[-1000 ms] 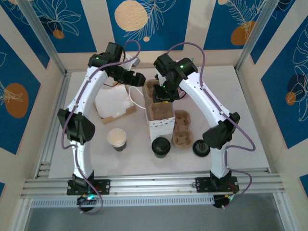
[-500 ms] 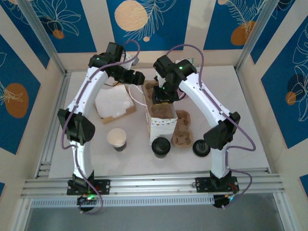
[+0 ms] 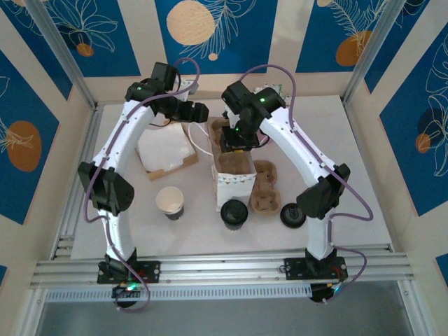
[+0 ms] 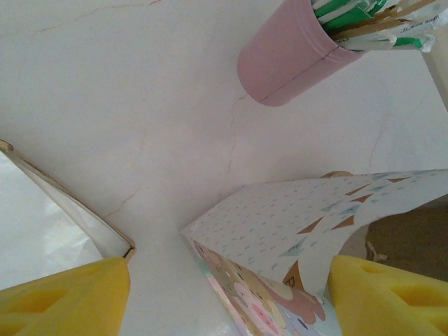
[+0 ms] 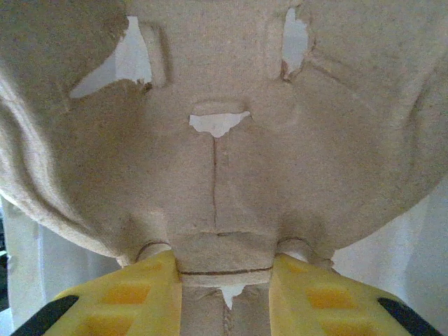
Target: Pack the takeout coffee
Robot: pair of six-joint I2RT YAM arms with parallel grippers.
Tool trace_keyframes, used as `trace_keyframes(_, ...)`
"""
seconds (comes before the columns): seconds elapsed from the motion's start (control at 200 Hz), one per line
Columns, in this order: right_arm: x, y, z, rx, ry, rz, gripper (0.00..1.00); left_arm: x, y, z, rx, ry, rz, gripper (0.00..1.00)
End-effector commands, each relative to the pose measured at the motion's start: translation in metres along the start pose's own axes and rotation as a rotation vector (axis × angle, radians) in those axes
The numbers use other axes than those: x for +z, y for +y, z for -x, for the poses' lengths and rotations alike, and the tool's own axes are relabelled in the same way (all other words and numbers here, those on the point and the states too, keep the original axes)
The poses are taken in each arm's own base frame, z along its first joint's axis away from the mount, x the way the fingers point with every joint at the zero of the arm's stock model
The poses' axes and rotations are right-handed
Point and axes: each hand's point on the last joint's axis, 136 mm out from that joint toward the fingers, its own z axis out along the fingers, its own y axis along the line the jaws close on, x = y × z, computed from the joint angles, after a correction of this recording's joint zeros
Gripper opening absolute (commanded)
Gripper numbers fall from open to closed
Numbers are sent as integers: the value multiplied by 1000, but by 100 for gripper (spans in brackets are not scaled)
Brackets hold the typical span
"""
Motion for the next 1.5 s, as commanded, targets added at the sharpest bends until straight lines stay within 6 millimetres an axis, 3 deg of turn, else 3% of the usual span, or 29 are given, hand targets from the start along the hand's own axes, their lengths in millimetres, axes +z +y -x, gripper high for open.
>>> trace_keyframes(0.0, 3, 0, -15, -21, 54, -25, 34, -10, -4, 2, 7, -26, 13, 75)
trace_keyframes(0.275, -9, 0, -16, -33, 24, -9, 35, -9, -3, 0, 7, -21, 19, 75)
trace_keyframes(0.485, 0, -11, -18, -4, 78, -28, 35, -12, -4, 2, 9, -29, 15, 75)
trace_keyframes(0.865, 13, -11, -14, -3, 135, -48, 35, -14, -7, 0, 12, -34, -1, 75)
trace_keyframes(1.496, 27, -23, -22, -33, 203, -244, 35, -42, -15, 7, 19, -111, -9, 78)
